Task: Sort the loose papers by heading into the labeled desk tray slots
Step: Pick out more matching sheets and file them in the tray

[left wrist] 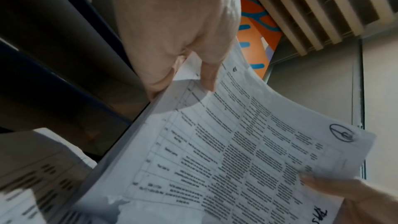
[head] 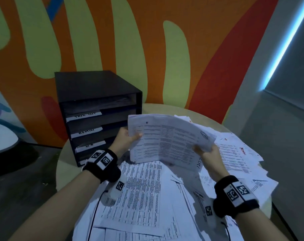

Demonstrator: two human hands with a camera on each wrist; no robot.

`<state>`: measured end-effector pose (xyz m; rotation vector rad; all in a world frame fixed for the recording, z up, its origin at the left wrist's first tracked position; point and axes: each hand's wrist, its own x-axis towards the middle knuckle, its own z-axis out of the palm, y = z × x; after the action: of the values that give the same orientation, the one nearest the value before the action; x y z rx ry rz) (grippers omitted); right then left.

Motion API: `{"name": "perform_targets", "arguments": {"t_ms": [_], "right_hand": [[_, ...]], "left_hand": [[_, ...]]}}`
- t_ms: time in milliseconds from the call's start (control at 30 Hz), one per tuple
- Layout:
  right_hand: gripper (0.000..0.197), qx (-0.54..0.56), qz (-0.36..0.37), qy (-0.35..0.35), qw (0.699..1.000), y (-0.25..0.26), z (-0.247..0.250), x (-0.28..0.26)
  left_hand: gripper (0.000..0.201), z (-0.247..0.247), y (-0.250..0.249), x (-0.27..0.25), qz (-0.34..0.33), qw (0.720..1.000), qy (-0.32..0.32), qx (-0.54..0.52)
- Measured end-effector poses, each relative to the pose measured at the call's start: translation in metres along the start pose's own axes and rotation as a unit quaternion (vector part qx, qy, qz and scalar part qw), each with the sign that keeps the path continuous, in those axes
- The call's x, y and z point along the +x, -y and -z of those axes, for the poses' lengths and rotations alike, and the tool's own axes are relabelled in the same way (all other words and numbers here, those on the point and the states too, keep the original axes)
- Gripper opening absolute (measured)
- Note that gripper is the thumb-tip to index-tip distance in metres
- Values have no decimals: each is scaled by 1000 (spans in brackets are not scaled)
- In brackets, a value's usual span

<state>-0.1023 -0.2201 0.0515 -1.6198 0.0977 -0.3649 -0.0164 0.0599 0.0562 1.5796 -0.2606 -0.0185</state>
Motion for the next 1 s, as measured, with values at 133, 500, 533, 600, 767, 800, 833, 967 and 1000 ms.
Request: {"name": "perform_targets", "arguments": {"t_ms": [133, 500, 533, 600, 767, 800, 833, 967, 1000], "right_hand": [[18, -13, 12, -8, 1000, 12, -1, 8], [11, -96, -32, 45, 994, 15, -4, 10], [11, -97, -28, 40, 994, 21, -3, 11], [12, -99, -19, 48, 994, 34, -1, 13], [9, -101, -70, 113, 986, 60, -7, 6], [11, -91, -87, 129, 984, 62, -10, 4], [15, -78, -104, 143, 981, 64, -15, 2], [10, -48, -164, 172, 970, 75, -40, -8], [10, -37, -180, 174, 968, 78, -47, -8]], "left_hand": [[12, 4, -16, 2, -32, 999, 3, -2], [17, 24, -14, 6, -27, 981, -17, 191], [21, 28, -23, 5, -66, 969, -49, 232], [27, 38, -46, 1, -162, 943, -92, 276], [27, 80, -97, -8, -312, 792, -268, 452], [29, 90, -104, -9, -298, 776, -292, 473], [30, 100, -109, -9, -268, 767, -302, 499], [34, 137, -108, -8, -119, 787, -252, 550], [37, 143, -106, -10, -108, 808, -231, 531]]}}
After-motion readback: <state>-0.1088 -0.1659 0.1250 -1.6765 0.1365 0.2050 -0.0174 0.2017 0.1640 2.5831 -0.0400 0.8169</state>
